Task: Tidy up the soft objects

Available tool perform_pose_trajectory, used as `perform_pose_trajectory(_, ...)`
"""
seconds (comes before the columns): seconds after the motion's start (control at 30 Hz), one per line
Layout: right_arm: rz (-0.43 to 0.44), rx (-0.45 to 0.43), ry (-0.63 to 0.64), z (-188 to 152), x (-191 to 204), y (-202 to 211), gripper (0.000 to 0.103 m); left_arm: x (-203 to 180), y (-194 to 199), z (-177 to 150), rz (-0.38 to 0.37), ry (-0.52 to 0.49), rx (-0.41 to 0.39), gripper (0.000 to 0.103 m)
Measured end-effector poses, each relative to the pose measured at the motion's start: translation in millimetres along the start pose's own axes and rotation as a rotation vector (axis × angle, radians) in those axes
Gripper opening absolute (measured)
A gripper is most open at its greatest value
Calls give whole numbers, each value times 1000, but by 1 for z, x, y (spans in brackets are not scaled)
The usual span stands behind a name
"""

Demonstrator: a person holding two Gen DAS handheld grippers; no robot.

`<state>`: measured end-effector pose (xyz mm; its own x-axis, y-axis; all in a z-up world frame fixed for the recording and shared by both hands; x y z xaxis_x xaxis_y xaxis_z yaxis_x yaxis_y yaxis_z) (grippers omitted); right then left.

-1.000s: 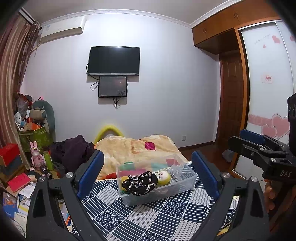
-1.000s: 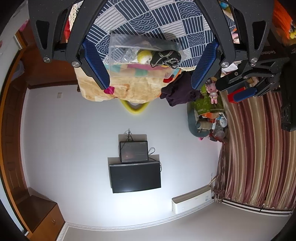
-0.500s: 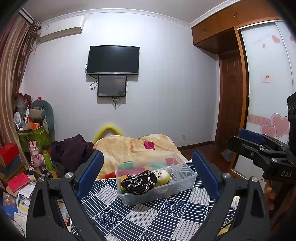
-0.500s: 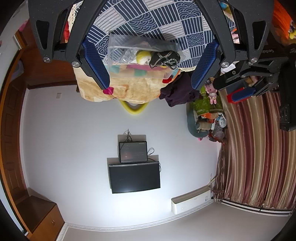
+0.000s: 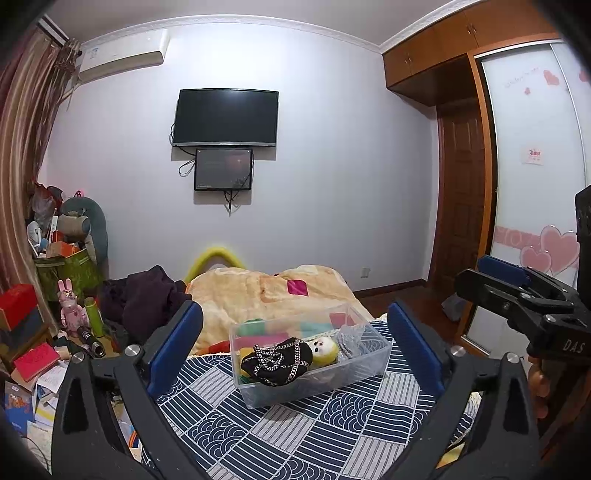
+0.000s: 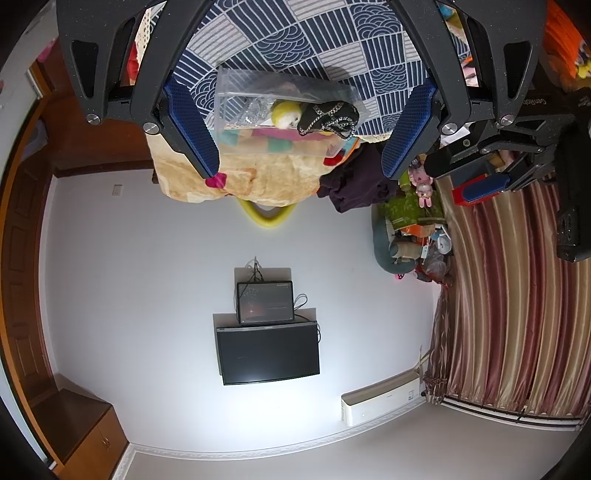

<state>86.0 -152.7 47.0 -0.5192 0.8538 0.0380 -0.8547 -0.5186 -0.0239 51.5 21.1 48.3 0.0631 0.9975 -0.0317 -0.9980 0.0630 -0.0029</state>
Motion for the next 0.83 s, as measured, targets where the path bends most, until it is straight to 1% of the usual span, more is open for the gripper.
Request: perform_pose_trajectory(0.83,0,3,-3,-1,1,1,89,-3,1,0,-26,2,12,101)
Point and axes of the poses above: each gripper's, at about its wrist camera, not at the fingertips, and y roughly against the way its jaws point, x to its left, z to its top, the point moved 3 cm from there along -y, roughly the way its jaws point, and after that the axes turned 12 degrees about -x, right-handed, at the moved point
